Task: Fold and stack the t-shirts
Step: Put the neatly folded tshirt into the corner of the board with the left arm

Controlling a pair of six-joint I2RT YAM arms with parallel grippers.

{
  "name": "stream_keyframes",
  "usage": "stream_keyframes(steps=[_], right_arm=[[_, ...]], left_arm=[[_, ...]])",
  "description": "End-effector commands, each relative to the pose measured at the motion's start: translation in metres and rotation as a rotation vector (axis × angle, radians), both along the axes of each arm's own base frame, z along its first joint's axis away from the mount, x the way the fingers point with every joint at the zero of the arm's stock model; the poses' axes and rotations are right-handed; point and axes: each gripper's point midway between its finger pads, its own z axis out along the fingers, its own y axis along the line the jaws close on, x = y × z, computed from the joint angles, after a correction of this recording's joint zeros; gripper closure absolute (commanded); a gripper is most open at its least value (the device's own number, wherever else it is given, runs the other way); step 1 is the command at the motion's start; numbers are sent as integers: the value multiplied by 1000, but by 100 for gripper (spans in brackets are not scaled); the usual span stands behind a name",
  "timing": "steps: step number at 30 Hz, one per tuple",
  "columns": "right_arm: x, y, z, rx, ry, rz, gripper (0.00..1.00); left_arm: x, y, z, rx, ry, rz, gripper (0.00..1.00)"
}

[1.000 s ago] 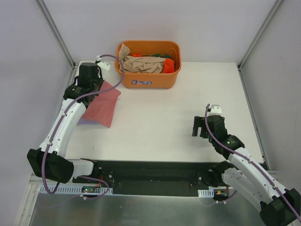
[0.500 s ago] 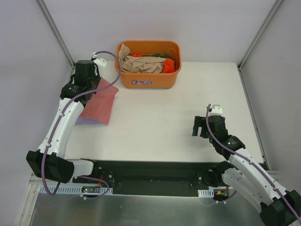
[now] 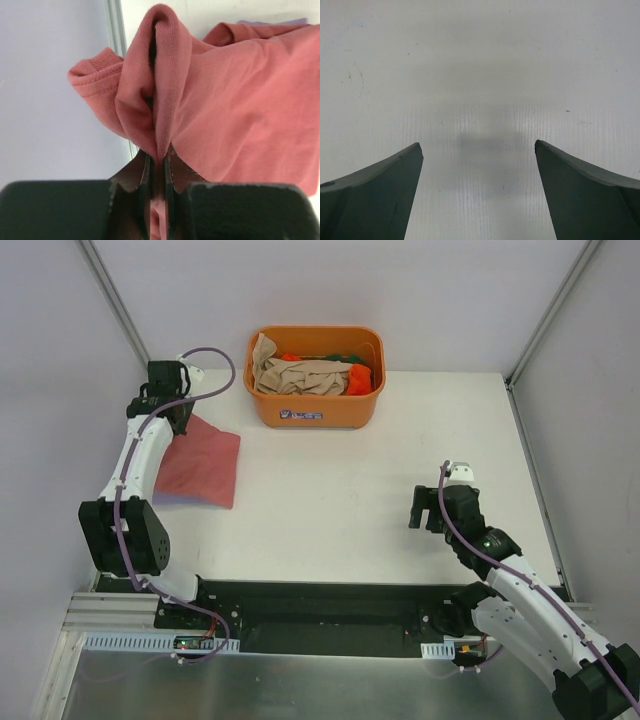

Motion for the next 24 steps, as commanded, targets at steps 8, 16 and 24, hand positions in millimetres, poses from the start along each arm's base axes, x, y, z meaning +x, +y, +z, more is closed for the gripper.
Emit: stream_keyframes(steps=[8,16,24], right_arm=[[5,-6,9,3,-59,-35,4],[7,-7,8,-12,-44,-39,4],[9,-7,9,-21,-48,-38,4]], left_arm=[[46,50,-8,-10,-41,42,100],[54,76,-32,-31,-20,111,100],[48,116,-68,-29,24,318,85]])
